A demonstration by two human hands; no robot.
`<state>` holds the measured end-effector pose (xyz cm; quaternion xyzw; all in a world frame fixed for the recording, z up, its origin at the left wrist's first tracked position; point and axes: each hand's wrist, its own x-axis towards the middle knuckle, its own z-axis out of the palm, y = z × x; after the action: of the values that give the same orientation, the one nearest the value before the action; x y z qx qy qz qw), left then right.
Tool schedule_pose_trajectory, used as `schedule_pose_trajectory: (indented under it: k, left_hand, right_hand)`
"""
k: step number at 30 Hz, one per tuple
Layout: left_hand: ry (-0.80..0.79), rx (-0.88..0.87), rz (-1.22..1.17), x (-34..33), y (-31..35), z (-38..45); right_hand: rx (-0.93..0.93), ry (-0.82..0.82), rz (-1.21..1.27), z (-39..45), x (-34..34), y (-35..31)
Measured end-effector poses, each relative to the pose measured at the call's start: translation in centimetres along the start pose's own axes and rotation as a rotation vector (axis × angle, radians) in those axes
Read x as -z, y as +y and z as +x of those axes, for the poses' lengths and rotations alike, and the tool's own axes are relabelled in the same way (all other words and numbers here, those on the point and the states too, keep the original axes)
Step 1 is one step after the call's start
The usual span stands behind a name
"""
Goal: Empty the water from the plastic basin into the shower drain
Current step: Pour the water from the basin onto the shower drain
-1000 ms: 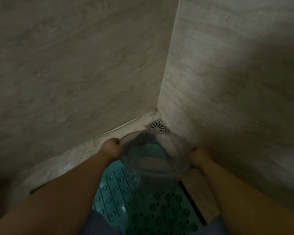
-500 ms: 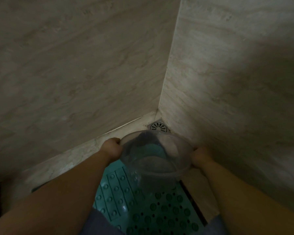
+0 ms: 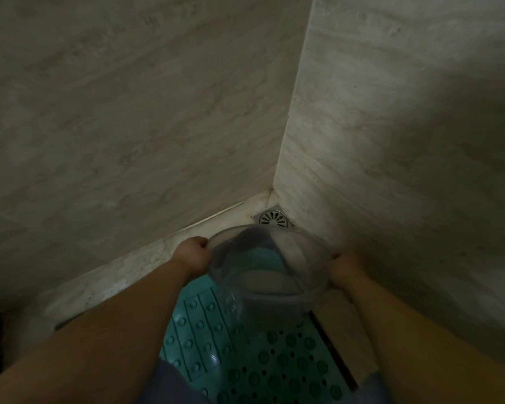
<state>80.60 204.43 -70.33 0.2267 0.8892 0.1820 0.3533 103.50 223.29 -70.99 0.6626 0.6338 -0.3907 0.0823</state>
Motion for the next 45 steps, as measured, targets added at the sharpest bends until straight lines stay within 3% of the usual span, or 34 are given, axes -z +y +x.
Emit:
schedule_pose_trajectory:
  k: [45]
  left_hand:
    - [0.055,0.029,-0.051,0.14,0.24,-0.1]
  right_hand:
    - [0.026,0.045,0.039,0.14,0.22,-0.65]
